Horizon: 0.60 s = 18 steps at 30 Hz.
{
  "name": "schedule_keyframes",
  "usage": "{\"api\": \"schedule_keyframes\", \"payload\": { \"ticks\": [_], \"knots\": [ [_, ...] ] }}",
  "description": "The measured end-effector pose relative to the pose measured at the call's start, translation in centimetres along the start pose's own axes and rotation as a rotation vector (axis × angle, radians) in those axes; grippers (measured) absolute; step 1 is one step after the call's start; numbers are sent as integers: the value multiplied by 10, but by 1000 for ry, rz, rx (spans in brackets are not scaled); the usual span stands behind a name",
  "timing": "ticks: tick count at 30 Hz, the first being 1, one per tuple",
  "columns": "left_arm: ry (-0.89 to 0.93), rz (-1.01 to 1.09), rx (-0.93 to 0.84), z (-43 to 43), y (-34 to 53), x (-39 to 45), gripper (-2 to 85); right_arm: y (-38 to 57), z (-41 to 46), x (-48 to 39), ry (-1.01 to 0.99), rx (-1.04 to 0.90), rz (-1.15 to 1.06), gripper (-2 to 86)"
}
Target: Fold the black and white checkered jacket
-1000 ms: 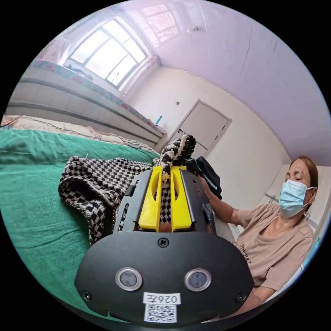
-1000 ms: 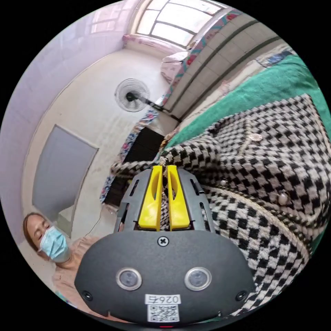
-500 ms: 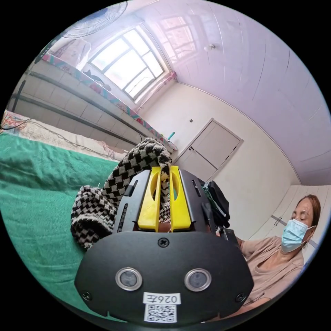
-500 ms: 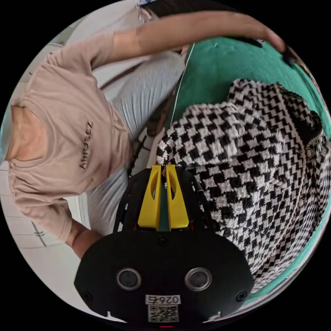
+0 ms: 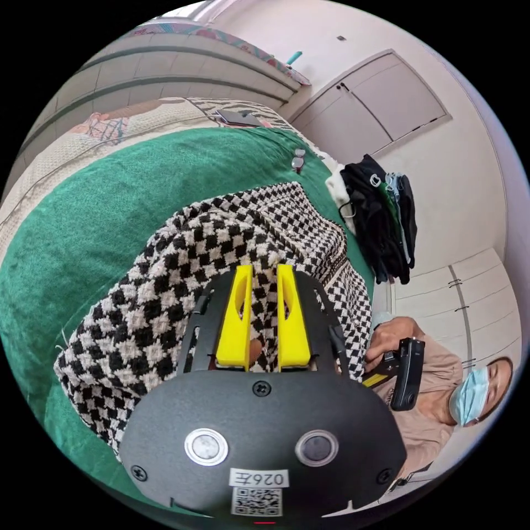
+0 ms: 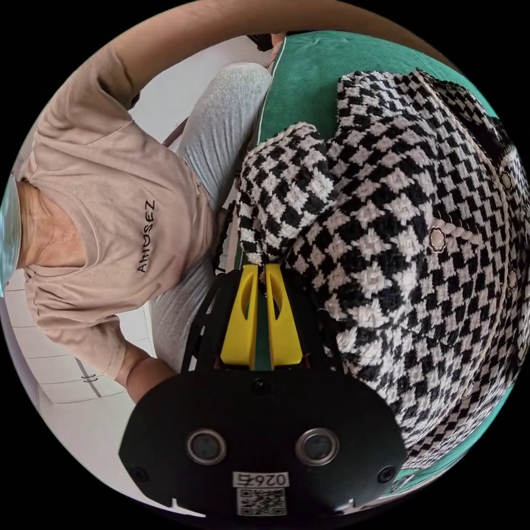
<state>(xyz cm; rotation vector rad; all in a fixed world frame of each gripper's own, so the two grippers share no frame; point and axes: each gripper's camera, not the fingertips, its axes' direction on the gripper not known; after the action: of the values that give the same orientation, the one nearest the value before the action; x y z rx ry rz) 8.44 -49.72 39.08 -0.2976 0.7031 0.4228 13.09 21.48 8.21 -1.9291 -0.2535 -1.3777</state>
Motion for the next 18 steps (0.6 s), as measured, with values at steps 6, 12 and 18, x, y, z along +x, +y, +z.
{"api": "schedule_keyframes", "payload": {
  "ticks": [6,12,18],
  "knots": [
    [-438,183,8,1,65,62,177,9,-1,3,6,44,-10,-13],
    [-813,324,-257,21,35,83,1,19,-3,15,-37,49,-31,-13],
    [-512,-171,510,-193,7,48,4,45,-19,10,47,110,-32,-11]
  ]
}}
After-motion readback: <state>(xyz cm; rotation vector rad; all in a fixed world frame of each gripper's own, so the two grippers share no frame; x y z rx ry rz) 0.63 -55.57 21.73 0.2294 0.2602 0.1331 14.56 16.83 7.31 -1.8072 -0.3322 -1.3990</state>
